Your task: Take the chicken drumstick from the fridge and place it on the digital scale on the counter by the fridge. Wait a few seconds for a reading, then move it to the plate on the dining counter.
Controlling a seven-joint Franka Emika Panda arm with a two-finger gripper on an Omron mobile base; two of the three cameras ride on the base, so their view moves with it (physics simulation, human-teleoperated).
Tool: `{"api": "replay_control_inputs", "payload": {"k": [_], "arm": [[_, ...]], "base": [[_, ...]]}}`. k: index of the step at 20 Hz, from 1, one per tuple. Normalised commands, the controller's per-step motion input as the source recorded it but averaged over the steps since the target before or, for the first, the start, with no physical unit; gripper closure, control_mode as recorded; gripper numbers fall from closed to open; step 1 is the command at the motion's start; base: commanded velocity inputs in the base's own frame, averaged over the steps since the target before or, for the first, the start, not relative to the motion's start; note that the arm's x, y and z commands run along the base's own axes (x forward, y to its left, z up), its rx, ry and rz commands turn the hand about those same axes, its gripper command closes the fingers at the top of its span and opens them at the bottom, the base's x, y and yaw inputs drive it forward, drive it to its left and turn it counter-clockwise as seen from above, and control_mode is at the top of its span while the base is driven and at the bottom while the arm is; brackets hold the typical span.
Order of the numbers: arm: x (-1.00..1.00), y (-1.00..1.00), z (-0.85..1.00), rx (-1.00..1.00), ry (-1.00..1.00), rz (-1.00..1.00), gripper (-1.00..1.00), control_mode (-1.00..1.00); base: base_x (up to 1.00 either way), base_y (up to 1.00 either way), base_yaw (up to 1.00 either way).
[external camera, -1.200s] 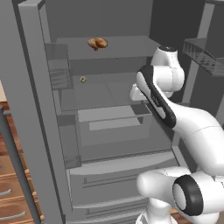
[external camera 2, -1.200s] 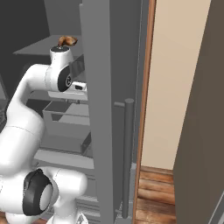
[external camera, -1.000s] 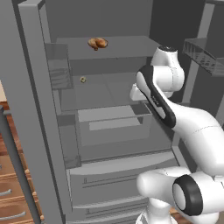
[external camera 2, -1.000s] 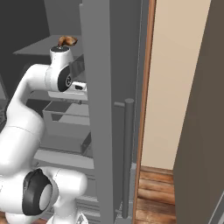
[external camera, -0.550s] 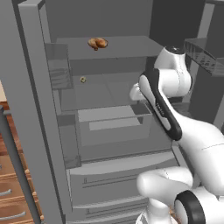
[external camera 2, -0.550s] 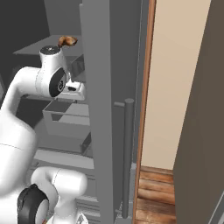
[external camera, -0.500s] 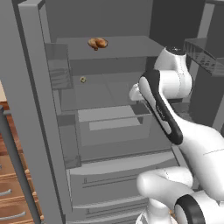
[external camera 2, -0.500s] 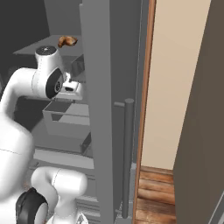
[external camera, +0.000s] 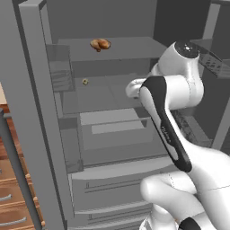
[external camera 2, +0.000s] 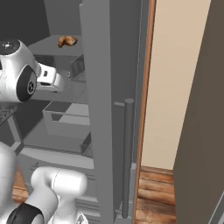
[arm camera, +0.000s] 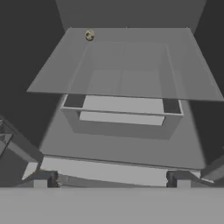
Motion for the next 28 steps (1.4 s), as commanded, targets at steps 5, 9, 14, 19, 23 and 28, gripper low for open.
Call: {"api": "replay_control_inputs", "payload": {"k": [5,9,14,19,23,28], "arm": [[0.02,0.63,0.74,0.0,-0.13,0.0,-1.0,-1.0],[0.13,0.53,0.77,0.0,-0.15,0.0,-1.0,-1.0],[0.41,0.28,0.43,0.06,-0.14,-0.01,-1.0,-1.0],[0.85,-0.03,0.01,0.0,-0.01,0.0,-1.0,-1.0],[0.83,0.0,0.0,0.0,-0.01,0.0,-1.0,-1.0],[0.78,0.0,0.0,0.0,-0.01,0.01,-1.0,-1.0]], "base": [[0.0,0.0,0.0],[0.0,0.0,0.0],[0.0,0.0,0.0],[0.0,0.0,0.0],[0.0,0.0,0.0],[0.0,0.0,0.0]]}}
